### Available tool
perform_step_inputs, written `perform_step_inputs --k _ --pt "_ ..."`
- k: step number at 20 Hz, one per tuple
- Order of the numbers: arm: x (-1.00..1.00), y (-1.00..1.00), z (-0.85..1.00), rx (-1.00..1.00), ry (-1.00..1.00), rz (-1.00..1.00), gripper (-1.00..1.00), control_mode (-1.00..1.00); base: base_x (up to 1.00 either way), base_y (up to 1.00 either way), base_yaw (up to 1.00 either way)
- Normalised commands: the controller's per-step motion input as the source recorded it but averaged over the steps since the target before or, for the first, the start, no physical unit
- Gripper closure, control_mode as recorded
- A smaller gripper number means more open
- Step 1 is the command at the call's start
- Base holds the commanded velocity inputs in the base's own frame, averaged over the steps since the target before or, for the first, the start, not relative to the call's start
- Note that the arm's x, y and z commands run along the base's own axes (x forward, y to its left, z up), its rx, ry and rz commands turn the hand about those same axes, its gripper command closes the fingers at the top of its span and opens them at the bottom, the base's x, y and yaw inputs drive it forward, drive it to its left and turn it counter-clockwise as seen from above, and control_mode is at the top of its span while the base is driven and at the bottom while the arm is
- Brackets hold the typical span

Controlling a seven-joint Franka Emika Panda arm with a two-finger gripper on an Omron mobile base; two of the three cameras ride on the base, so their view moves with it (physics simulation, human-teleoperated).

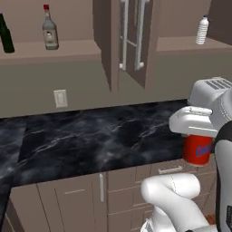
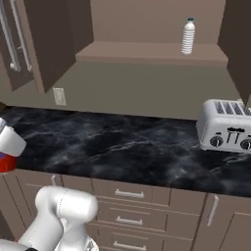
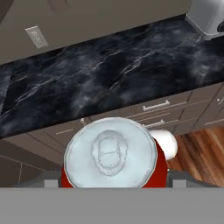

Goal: Sort all alcoholic drinks to one cabinet, and non-alcoholic drinks to the other.

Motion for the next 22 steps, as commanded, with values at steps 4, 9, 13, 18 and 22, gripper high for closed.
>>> perform_step_inputs --k 4,9,13,18,22 --pt "0.0 0.0 0.0 0.0 0.0 0.0 1.0 1.0 0.0 -0.85 0.03" --pt "0.0 0.0 0.0 0.0 0.0 0.0 1.0 1.0 0.08 -0.68 0.05" --pt "0.0 0.0 0.0 0.0 0.0 0.0 1.0 1.0 0.32 -0.24 0.04" --pt "0.0 0.0 0.0 0.0 0.0 0.0 1.0 1.0 0.55 -0.17 0.0" --pt "0.0 0.0 0.0 0.0 0.0 0.0 1.0 1.0 0.77 -0.16 0.0"
